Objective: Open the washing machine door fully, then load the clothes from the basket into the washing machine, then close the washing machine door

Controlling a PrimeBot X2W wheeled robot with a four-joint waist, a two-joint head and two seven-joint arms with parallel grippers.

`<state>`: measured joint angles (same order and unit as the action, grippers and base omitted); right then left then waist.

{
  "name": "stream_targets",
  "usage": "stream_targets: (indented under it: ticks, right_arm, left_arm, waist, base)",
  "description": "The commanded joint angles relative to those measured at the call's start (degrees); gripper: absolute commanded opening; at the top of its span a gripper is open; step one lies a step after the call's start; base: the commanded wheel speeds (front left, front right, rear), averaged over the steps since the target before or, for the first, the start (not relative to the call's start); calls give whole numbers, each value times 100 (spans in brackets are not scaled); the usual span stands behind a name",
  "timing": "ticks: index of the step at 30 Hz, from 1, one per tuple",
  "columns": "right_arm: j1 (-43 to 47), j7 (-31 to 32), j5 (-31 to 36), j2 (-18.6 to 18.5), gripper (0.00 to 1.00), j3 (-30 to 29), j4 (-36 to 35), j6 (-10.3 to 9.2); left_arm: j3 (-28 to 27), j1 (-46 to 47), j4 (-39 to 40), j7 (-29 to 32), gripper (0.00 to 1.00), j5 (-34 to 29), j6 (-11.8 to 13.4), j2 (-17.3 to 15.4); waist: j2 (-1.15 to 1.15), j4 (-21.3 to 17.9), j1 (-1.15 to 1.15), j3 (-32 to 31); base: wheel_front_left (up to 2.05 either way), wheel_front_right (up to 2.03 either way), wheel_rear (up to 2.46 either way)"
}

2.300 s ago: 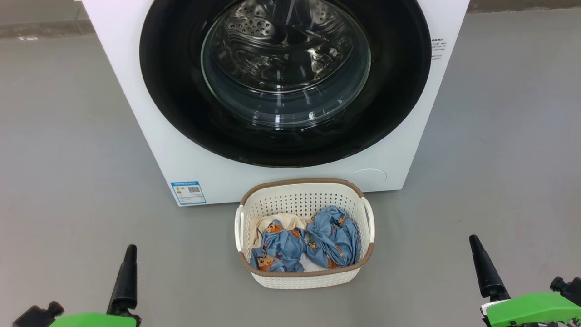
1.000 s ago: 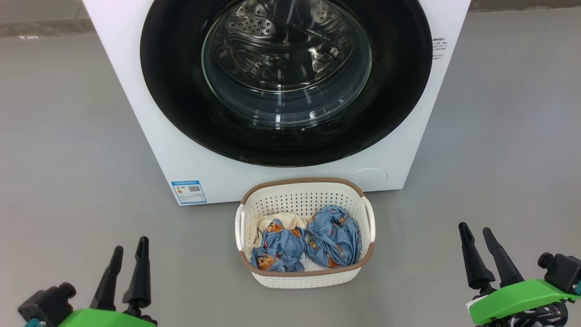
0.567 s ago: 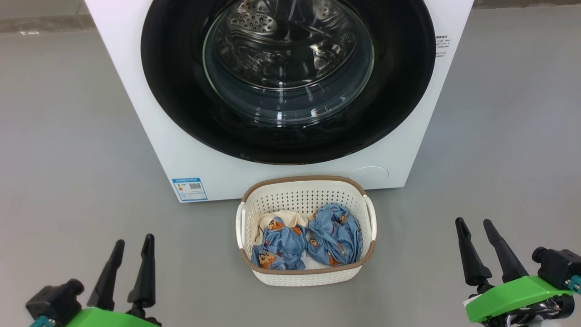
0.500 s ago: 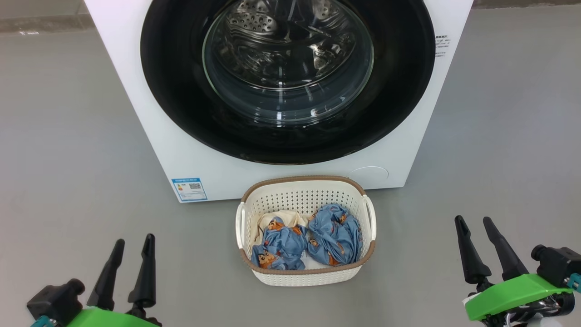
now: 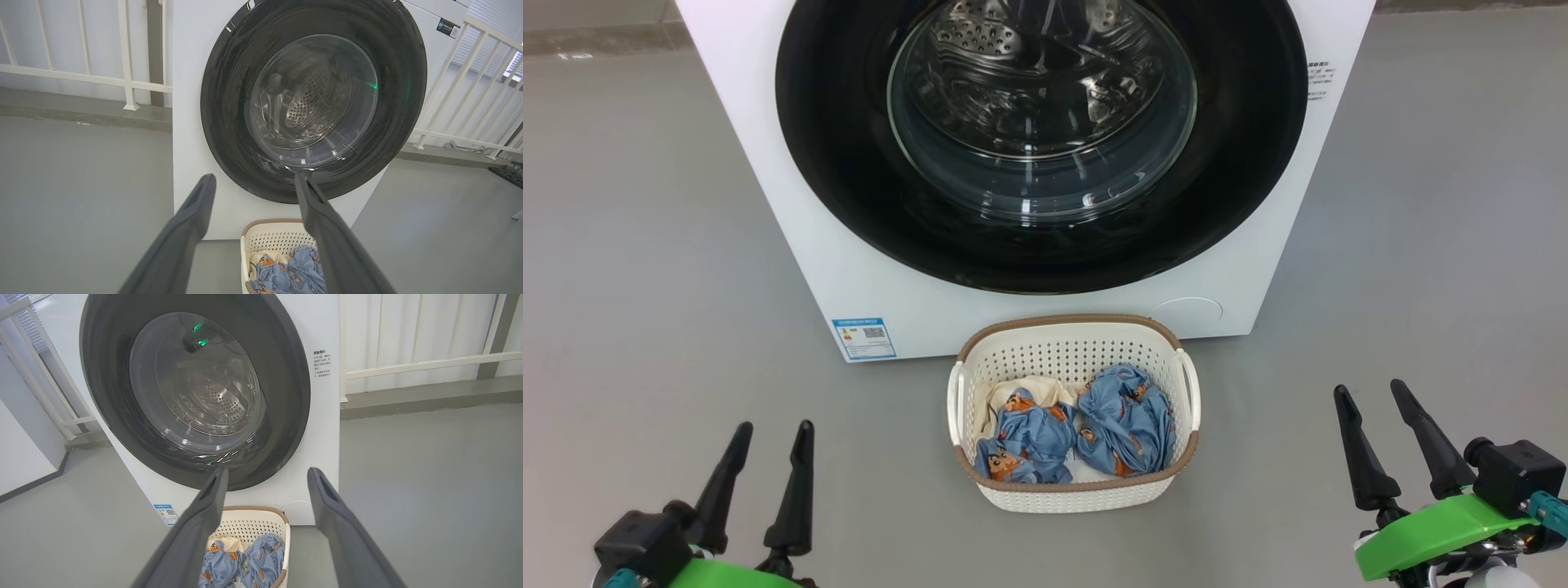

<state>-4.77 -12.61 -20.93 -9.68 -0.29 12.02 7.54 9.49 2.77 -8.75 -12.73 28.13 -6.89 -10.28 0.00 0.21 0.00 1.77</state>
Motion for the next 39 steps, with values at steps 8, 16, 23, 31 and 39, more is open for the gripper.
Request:
stream_targets:
  ticks: [8,16,23,31,39]
  right_arm:
    - [-285,-206,573,-98,100,166,-196,-5]
    - [-314,-239,639,-26,100,43,-65,-5]
    - [-321,-239,667,61,100,-103,-11,-5]
    - [-331,-239,654,93,100,-139,-8,-5]
    - [-332,-239,651,105,100,-161,-10,-5]
  left_arm:
    - [-186,209,218,-194,100,-578,-58,-179]
    - [-322,212,115,-227,100,-741,-59,-111]
    - [-479,251,-106,-227,100,-807,-59,-10]
    - [-556,279,-117,-227,100,-790,-59,59]
    - [-594,280,-146,-227,100,-667,-59,88]
  waist:
    - [0,12,0,20]
    - [0,2,0,41]
    - [0,5,0,71]
    - [0,6,0,91]
    - [0,6,0,99]
  base:
    - [0,0,0]
    - [0,0,0]
    - [0,0,0]
    - [0,0,0]
    - [0,0,0]
